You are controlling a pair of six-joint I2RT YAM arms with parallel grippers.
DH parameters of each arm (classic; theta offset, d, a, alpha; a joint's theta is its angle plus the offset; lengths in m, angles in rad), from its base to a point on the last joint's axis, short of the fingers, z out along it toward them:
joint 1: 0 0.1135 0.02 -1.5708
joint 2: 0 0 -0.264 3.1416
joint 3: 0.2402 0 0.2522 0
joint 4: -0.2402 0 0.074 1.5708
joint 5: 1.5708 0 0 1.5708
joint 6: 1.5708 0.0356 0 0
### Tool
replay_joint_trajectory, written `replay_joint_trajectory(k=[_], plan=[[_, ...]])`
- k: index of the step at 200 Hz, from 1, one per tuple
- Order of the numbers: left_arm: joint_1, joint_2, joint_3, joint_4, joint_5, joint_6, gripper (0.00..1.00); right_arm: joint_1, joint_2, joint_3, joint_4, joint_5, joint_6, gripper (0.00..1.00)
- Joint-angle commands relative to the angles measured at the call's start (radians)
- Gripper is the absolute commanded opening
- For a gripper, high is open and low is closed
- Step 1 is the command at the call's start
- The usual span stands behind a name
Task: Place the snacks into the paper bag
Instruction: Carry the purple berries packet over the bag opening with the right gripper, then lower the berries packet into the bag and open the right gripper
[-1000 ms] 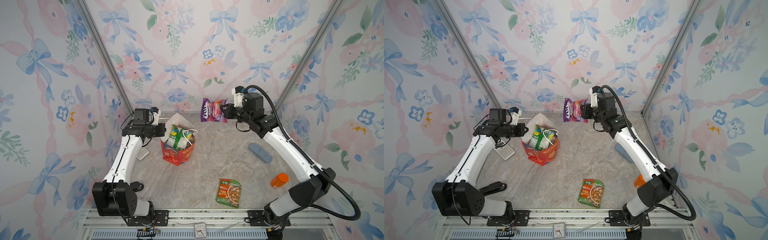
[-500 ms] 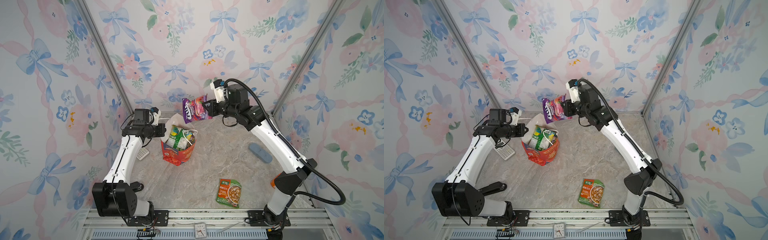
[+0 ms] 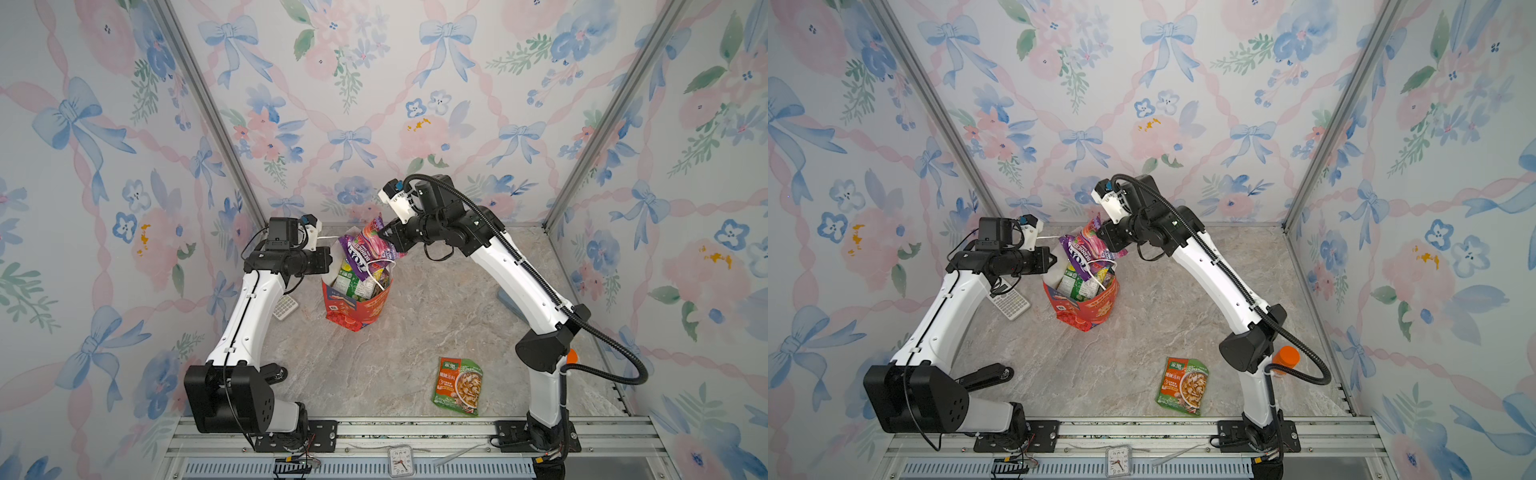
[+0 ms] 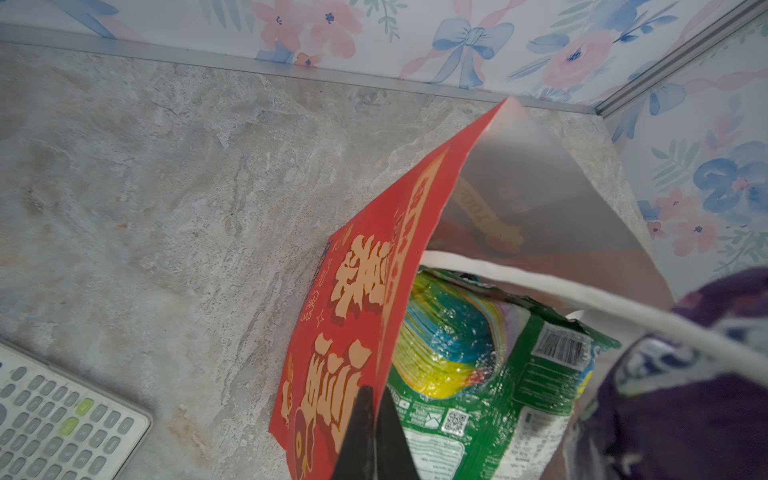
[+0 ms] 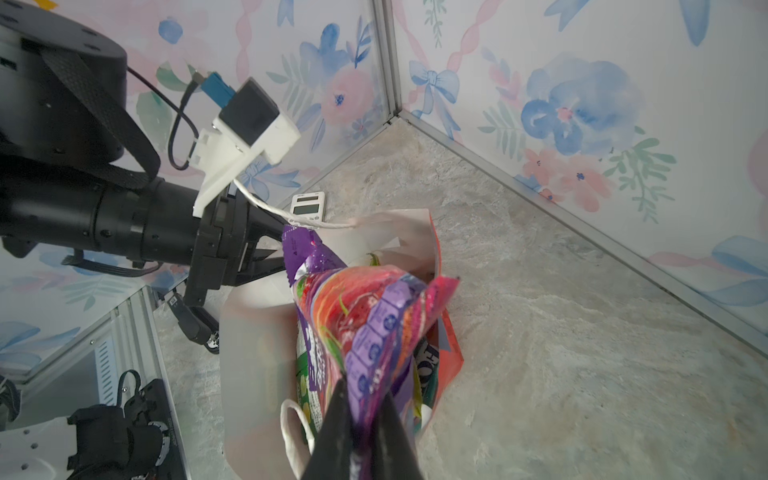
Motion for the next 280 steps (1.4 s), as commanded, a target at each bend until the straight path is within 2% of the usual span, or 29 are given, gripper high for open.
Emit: replay_joint_trajectory(k=[1,27,80,93,101,116,127,137,151,219,240,280], plan=[[0.009,-0.009,-0.007,-0.01,0.001,0.0,0.0,0.013,0.079,0.142,-0.13,-0.056,-0.067,0.0],[0.009,-0.008,-0.007,-0.01,-0.002,0.001,0.0,0.026,0.164,0.234,-0.192,-0.062,-0.1,0.0],[0.009,0.001,-0.005,-0.01,0.003,0.0,0.0,0.042,0.236,0.256,-0.201,-0.041,-0.119,0.0],[0.009,0.004,-0.001,-0.01,0.004,-0.002,0.0,0.052,0.248,0.258,-0.195,-0.029,-0.123,0.03],[0.009,0.005,0.0,-0.01,0.004,-0.002,0.0,0.055,0.254,0.26,-0.189,-0.023,-0.121,0.1],[0.009,0.008,0.001,-0.01,0.003,-0.003,0.0,0.063,0.261,0.276,-0.174,0.013,-0.106,0.41],[0.009,0.008,0.001,-0.01,0.004,-0.005,0.0,0.064,0.258,0.289,-0.165,0.04,-0.09,0.57],[0.009,0.009,0.0,-0.01,0.004,-0.003,0.0,0.065,0.243,0.289,-0.151,0.057,-0.077,0.65],[0.009,0.008,-0.001,-0.01,0.0,-0.002,0.0,0.066,0.211,0.28,-0.129,0.104,-0.062,0.7],[0.009,0.01,-0.003,-0.01,-0.005,0.003,0.0,0.156,0.032,0.095,-0.029,0.463,-0.091,0.76],[0.01,0.01,-0.004,-0.01,-0.003,0.003,0.0,0.179,0.037,0.095,-0.057,0.514,-0.084,0.74],[0.009,0.006,-0.007,-0.01,-0.002,0.006,0.0,0.202,0.085,0.098,-0.089,0.528,-0.068,0.65]])
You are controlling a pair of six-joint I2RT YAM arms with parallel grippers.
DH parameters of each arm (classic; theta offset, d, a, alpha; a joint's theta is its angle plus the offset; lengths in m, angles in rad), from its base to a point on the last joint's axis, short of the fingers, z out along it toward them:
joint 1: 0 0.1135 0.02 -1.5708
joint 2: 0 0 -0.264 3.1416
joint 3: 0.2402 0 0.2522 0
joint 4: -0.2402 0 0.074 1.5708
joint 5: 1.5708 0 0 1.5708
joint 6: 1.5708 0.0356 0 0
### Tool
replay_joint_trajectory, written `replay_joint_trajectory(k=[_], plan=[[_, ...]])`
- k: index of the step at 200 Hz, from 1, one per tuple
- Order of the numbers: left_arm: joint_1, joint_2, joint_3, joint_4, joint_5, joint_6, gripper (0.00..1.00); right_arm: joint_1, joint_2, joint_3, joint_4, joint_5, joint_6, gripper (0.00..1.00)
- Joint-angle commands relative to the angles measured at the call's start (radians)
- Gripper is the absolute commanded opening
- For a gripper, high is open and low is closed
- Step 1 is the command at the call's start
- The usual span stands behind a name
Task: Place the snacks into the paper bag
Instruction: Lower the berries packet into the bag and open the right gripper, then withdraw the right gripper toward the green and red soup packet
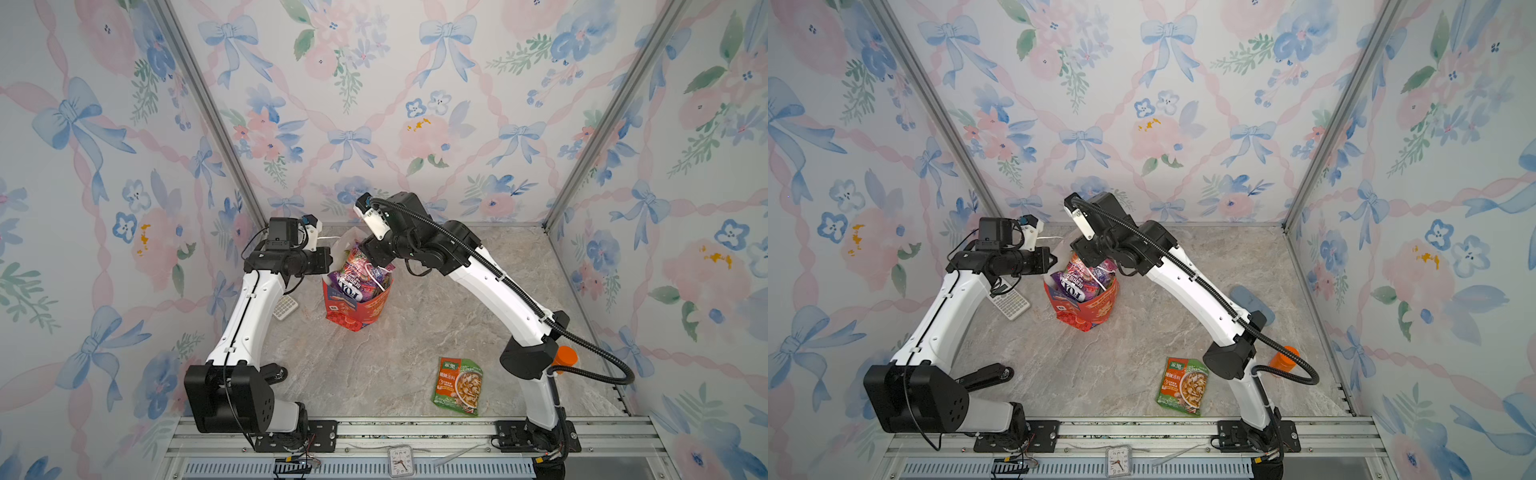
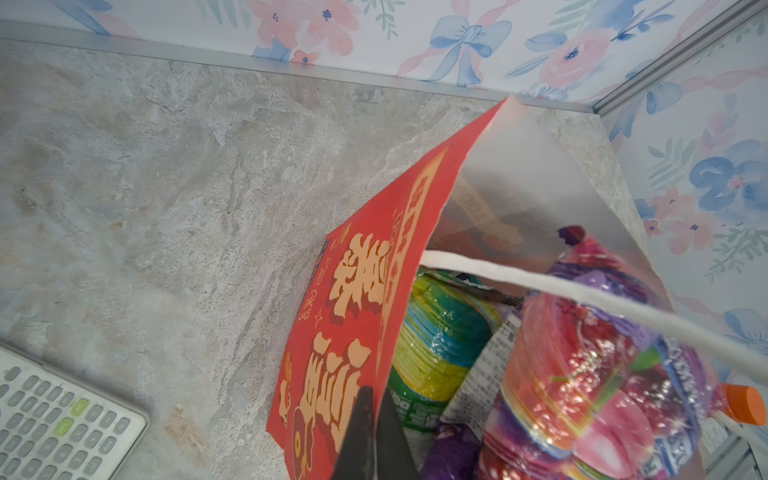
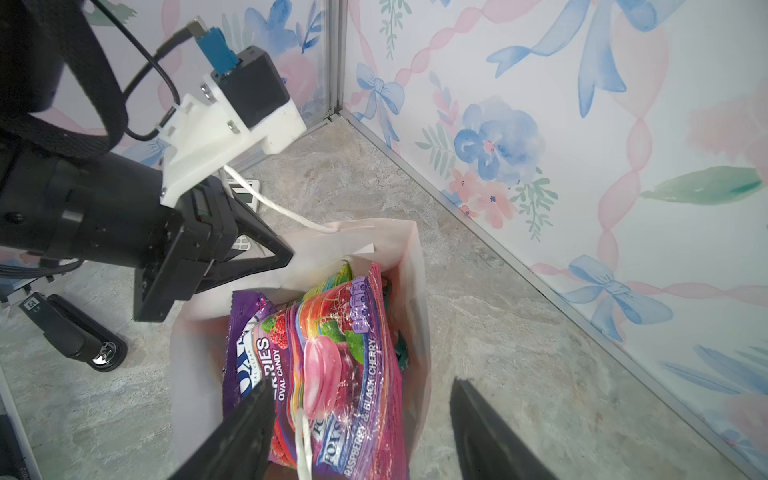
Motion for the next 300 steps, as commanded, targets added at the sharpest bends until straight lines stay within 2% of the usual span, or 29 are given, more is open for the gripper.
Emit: replay_joint_trajectory(k=[1,28,82,188,228,269,300], plan=[[0.009,0.003,-0.007,-0.008,-0.009,0.007,0.0,0.009,0.038,-0.011,-0.028,0.056,0.011,0.64],[0.009,-0.001,-0.012,-0.008,-0.011,0.007,0.0,0.009,0.074,-0.01,-0.033,0.051,0.015,0.58],[0.01,-0.005,-0.013,-0.008,-0.012,0.01,0.0,-0.003,0.173,-0.003,-0.034,0.019,0.034,0.53],[0.012,0.0,-0.01,-0.008,-0.012,0.009,0.0,-0.025,0.349,0.088,-0.034,-0.101,0.088,0.51],[0.012,0.006,-0.01,-0.008,-0.012,0.01,0.0,-0.05,0.328,0.128,-0.036,-0.159,0.116,0.57],[0.013,0.008,-0.008,-0.007,-0.011,0.009,0.0,-0.06,0.176,0.117,0.027,-0.187,0.109,0.71],[0.015,0.013,-0.007,-0.008,-0.012,0.01,0.0,-0.071,0.032,0.021,0.089,-0.173,0.107,0.84]])
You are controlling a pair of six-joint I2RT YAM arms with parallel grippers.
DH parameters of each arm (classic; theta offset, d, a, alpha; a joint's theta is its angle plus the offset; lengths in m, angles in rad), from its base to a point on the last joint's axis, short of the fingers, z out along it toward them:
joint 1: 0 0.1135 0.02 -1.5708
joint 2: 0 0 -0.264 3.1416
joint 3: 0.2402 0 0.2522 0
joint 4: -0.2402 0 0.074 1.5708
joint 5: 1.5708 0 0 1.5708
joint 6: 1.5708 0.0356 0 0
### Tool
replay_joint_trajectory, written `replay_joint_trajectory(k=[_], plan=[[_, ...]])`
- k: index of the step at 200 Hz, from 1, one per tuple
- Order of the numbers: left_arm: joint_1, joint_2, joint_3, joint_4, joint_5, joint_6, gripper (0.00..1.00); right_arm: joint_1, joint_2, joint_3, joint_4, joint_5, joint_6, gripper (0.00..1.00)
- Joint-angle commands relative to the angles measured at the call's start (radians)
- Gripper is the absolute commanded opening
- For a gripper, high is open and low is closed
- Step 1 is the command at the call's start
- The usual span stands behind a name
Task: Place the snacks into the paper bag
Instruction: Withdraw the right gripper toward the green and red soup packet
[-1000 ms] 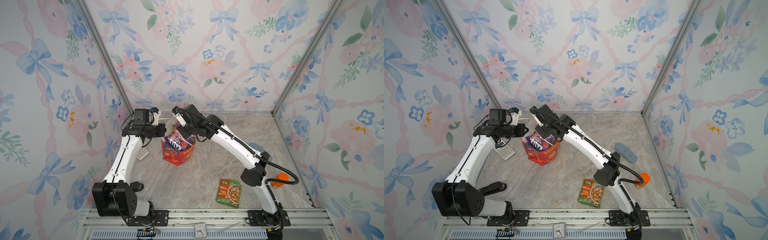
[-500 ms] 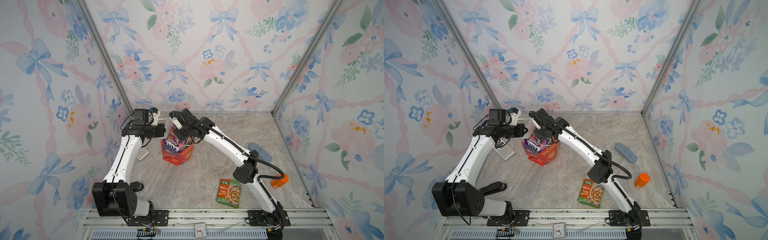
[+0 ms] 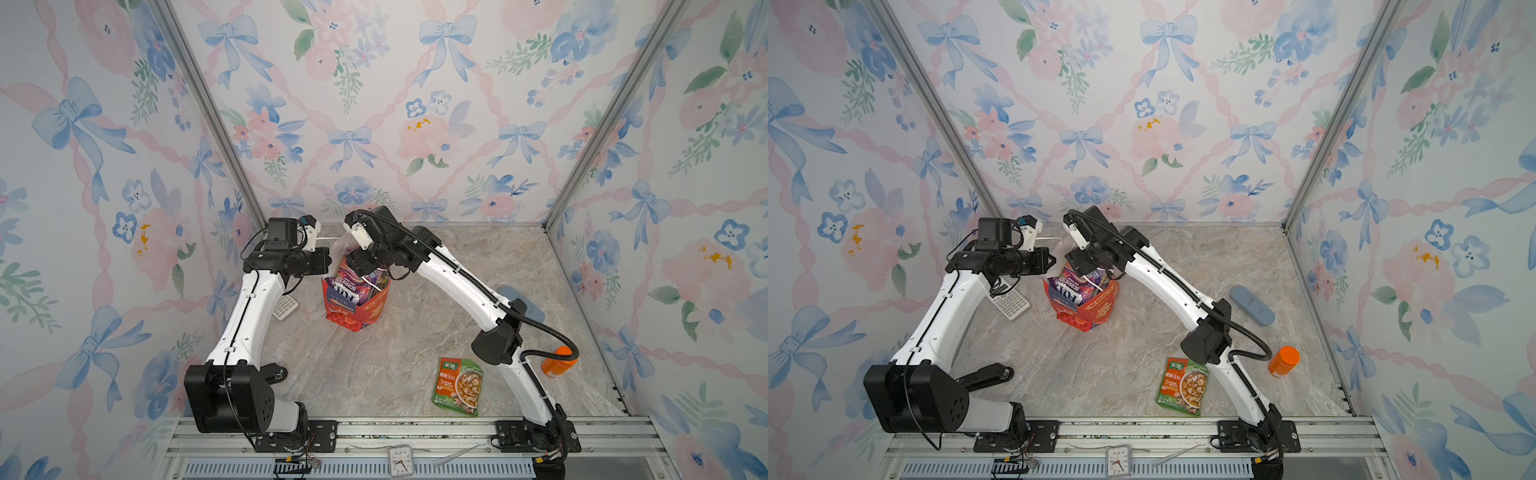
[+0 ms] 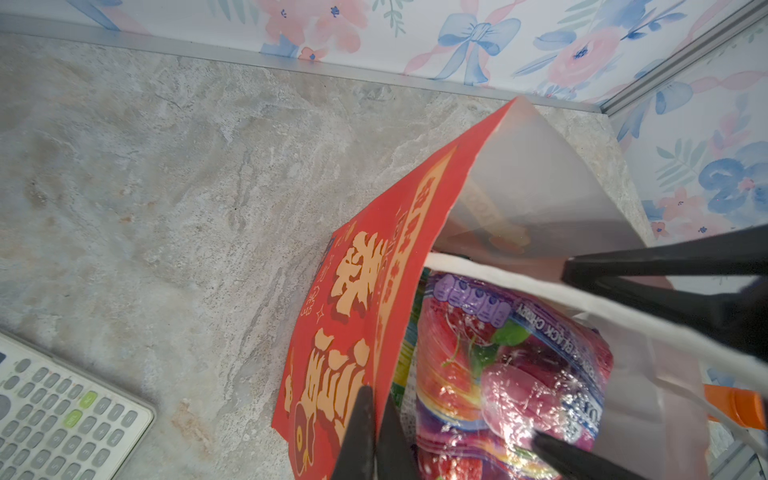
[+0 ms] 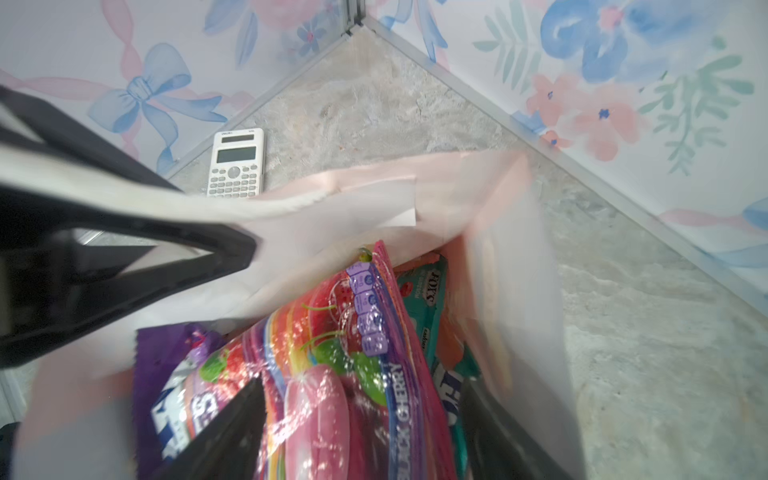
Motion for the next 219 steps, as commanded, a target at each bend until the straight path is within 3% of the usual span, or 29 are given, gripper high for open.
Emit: replay_joint_trajectory(k=[1,56,87,117,149,219], plan=[[0.008,0.012,-0.006,-0.004,-0.005,0.01,0.0,-0.016,-0.184,-0.055,0.072,-0.004,0.005,0.85],[0.011,0.014,-0.002,-0.004,0.0,0.006,0.0,-0.072,-0.526,-0.528,0.307,-0.005,0.106,1.0],[0.012,0.007,-0.002,-0.004,0.022,0.003,0.0,-0.13,-0.774,-0.918,0.414,0.011,0.209,0.97],[0.012,-0.005,0.011,-0.004,0.086,0.003,0.0,-0.15,-1.011,-1.33,0.431,0.151,0.367,0.97],[0.018,0.01,0.011,-0.003,0.08,0.001,0.0,-0.176,-1.178,-1.665,0.369,0.181,0.619,1.0],[0.019,0.001,-0.004,-0.004,0.066,0.0,0.0,-0.136,-1.467,-2.079,0.27,0.059,0.966,0.73]])
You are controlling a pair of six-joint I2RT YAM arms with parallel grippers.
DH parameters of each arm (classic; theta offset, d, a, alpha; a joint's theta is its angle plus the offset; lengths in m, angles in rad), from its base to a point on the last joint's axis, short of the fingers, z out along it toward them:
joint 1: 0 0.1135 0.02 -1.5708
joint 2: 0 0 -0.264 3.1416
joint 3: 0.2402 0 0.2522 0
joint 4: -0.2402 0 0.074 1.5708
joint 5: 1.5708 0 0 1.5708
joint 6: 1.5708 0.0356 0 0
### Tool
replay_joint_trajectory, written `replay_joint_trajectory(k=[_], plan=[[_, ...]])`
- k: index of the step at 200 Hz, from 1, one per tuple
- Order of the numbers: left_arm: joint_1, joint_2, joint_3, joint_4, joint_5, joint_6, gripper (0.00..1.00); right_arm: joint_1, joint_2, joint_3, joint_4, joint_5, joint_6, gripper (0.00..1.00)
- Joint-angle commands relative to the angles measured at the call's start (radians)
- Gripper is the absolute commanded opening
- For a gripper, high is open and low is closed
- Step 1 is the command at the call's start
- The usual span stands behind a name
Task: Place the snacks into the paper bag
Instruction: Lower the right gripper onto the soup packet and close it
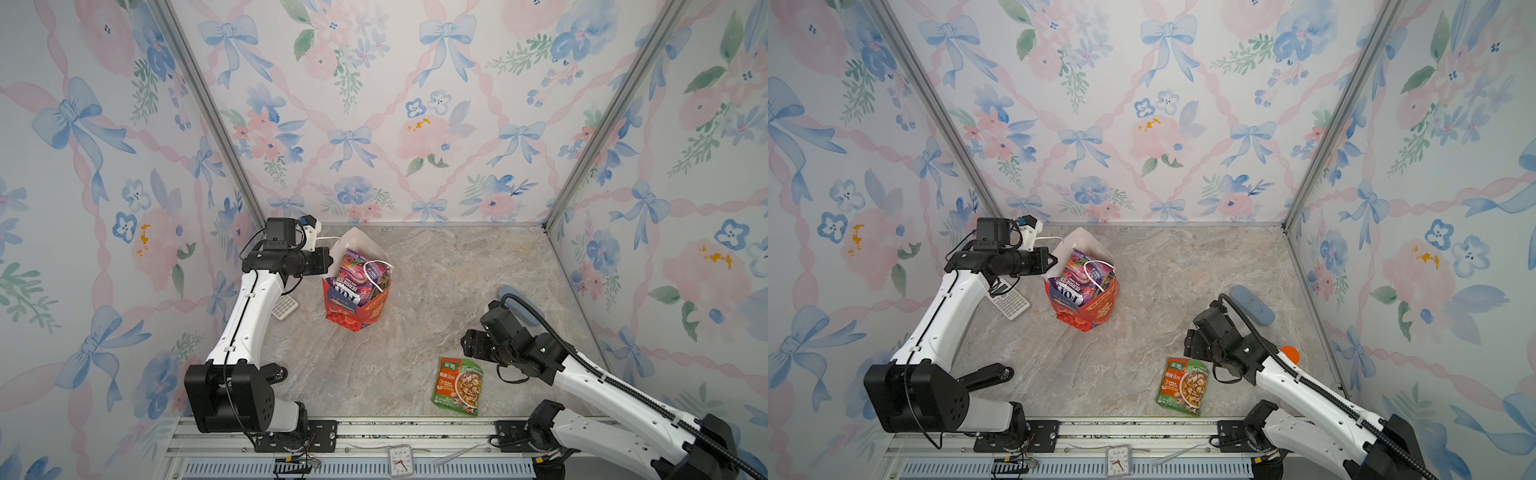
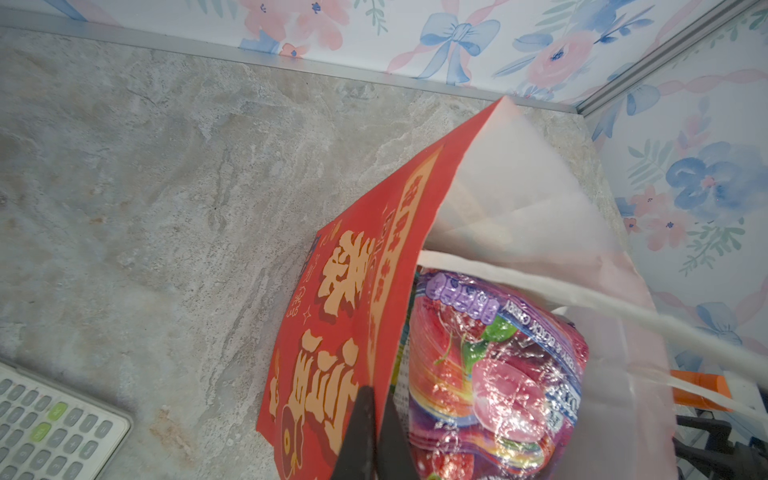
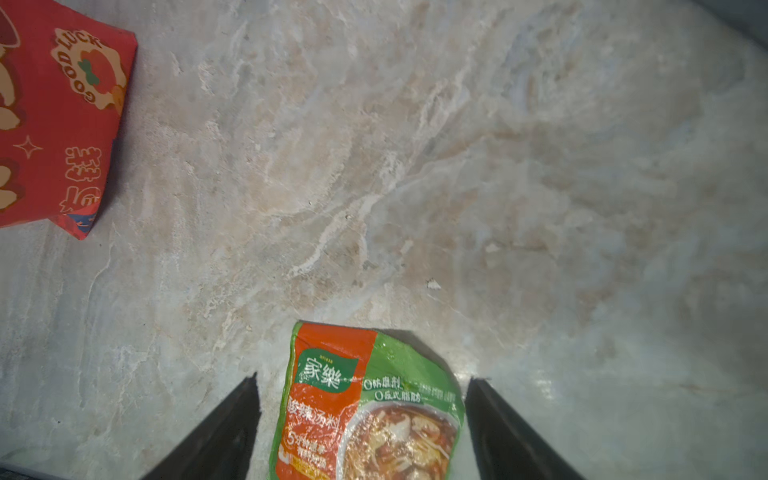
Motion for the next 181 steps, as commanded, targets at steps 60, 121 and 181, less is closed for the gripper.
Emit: replay_joint_trajectory(k=[60,121,181], plan=[[0.006,0.005,-0.003,-0.003,0.012,-0.002,0.0,0.145,-0.175,-0.226,-0.052,-0.091,0.374,0.68],[0.006,0.004,-0.004,-0.003,0.011,-0.002,0.0,0.166,-0.142,-0.282,0.02,-0.126,0.41,0.68],[0.006,-0.001,-0.006,-0.003,0.011,-0.004,0.0,0.176,-0.1,-0.35,0.169,-0.139,0.461,0.55]])
